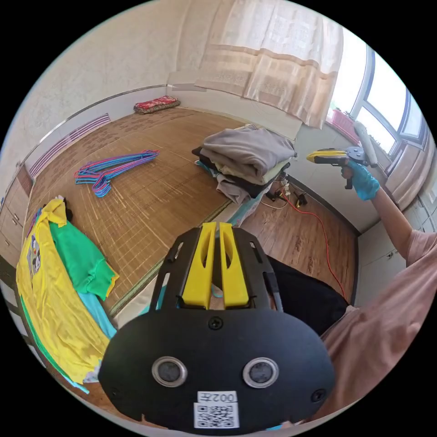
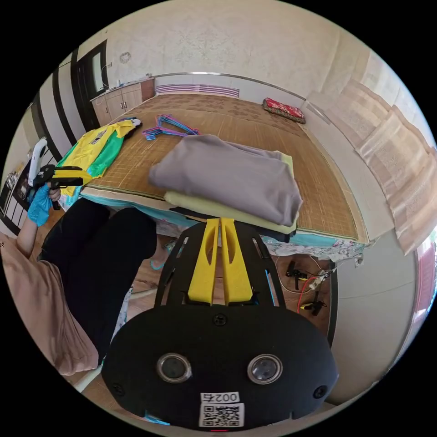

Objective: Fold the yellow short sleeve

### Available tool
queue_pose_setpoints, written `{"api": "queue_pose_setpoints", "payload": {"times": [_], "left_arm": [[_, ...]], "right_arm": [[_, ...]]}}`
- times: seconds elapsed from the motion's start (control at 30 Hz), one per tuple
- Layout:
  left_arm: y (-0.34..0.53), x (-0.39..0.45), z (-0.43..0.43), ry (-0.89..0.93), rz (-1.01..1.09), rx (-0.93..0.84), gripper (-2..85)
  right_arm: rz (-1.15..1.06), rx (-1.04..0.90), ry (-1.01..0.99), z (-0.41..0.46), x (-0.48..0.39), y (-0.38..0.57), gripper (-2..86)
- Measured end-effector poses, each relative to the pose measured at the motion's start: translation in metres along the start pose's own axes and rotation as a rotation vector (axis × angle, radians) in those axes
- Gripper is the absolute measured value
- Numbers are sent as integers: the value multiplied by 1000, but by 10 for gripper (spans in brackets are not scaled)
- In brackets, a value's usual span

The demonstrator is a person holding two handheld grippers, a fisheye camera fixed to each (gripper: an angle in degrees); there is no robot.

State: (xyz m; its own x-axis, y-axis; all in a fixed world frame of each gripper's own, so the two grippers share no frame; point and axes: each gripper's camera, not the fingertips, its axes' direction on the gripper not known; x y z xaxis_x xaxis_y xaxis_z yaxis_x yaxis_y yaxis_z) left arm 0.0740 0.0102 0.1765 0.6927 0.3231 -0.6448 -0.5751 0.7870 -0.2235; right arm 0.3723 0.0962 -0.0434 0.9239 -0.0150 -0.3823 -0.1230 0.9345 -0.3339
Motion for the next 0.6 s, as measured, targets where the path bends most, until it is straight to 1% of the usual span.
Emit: {"api": "queue_pose_setpoints", "payload": {"times": [0.1,0.33,0.47,0.6], "left_arm": [[32,-10,-20,-43,-72,13,-11],[95,-28,-68,-218,-237,47,-14],[123,-28,-86,-314,-291,52,-2],[141,-29,-94,-380,-326,41,8]], "right_arm": [[-51,37,-64,-4,-57,-18,-8],[-193,111,-210,-4,-193,-64,-2],[-198,136,-286,5,-264,-83,22],[-195,148,-319,16,-319,-89,48]]}}
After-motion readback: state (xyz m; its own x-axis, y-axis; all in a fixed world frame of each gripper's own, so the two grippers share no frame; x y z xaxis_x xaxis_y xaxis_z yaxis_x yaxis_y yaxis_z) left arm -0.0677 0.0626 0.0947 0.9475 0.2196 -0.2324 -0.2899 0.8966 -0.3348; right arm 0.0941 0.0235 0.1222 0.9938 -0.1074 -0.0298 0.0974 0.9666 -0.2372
